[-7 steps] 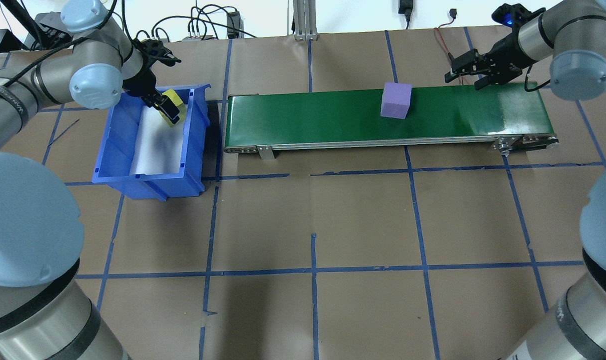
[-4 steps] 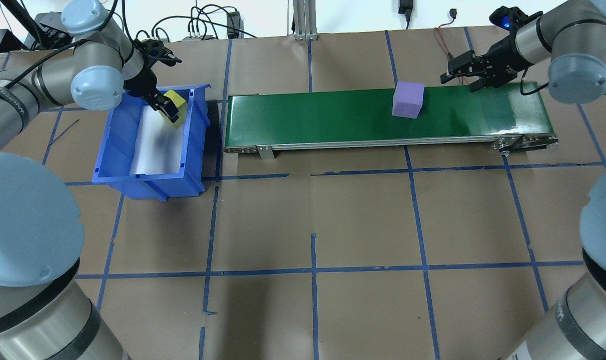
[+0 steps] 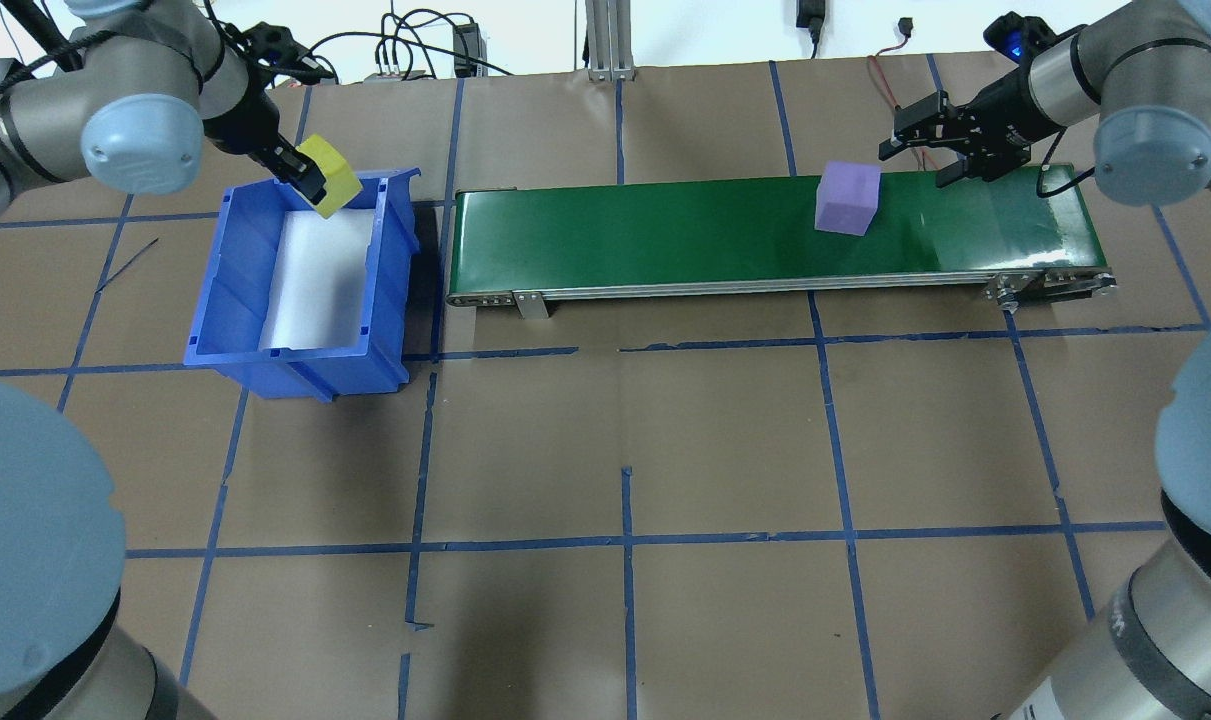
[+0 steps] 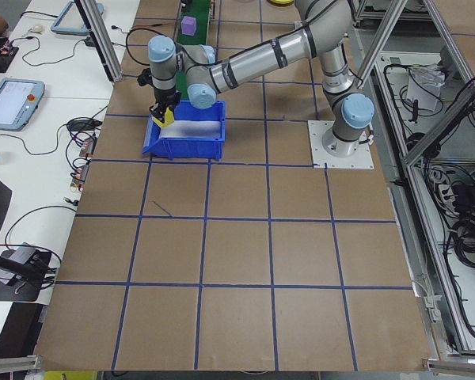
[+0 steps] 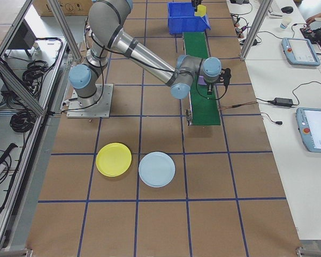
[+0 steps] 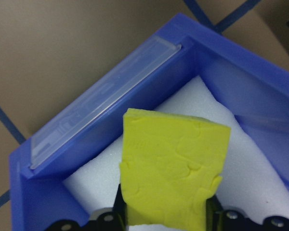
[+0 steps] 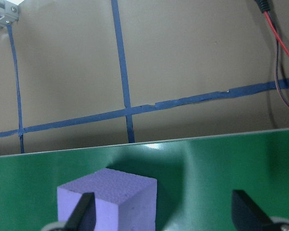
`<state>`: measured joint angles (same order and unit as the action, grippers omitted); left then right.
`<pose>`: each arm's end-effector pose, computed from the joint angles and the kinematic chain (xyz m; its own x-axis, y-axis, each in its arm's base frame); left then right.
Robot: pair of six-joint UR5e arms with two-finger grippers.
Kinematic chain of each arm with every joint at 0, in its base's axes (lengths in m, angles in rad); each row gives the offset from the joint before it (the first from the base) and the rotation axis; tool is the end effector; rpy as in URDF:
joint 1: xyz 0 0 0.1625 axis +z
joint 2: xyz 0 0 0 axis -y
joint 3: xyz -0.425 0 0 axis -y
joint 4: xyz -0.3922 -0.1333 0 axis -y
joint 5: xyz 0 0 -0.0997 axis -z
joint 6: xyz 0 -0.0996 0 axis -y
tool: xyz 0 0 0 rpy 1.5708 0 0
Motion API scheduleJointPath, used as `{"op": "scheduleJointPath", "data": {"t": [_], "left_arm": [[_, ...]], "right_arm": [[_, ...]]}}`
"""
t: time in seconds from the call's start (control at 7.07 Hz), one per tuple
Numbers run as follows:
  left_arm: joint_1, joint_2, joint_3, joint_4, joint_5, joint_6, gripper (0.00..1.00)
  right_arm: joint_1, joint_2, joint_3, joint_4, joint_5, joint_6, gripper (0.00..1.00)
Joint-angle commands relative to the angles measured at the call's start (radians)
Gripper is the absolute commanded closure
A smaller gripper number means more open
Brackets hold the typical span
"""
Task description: Move block left to right into plate
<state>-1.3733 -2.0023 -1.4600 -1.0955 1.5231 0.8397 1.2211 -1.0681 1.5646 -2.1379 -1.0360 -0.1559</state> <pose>-0.0051 -0.6780 0.3420 -0.7993 0.5952 -0.0832 0.6008 0.7874 -0.1379 -0.0515 -0.6785 0.2697 -0.8637 0.1123 -0.4913 0.2102 0.9663 -0.1486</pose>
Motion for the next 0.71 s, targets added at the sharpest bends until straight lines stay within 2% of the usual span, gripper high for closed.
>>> {"op": "scheduleJointPath", "data": {"t": [0.0, 0.28, 0.42, 0.57], "left_arm": [[-0.015, 0.111, 0.0, -0.052, -0.006, -0.025, 0.46], [-0.047, 0.103, -0.035, -0.035, -0.064, -0.065, 0.45], [-0.061, 0.103, -0.042, -0.023, -0.066, -0.073, 0.45], [-0.079, 0.099, -0.046, -0.008, -0.102, -0.076, 0.44]], "right_arm": [[0.002, 0.002, 0.002, 0.0, -0.001, 0.009, 0.0], [0.0, 0.005, 0.008, 0.0, -0.001, 0.01, 0.0], [0.0, 0.007, 0.012, 0.0, -0.001, 0.01, 0.0], [0.0, 0.007, 0.012, 0.0, -0.003, 0.01, 0.0]]}}
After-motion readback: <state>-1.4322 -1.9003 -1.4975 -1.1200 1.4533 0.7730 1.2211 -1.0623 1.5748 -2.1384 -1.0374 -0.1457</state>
